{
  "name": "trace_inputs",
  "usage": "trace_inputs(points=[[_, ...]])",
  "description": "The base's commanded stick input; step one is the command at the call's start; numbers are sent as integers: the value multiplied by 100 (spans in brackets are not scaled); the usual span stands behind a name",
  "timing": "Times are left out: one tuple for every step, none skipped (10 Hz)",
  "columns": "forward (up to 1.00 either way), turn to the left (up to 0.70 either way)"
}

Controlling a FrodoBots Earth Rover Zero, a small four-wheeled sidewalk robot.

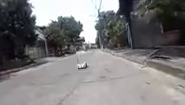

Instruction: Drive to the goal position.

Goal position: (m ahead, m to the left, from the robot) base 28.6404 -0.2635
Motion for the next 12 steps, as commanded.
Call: trace_inputs(points=[[100, 0], [100, 0], [100, 0], [100, 0], [100, 0], [100, 0], [100, 0], [100, 0], [100, 0], [100, 0], [100, 0], [100, 0]])
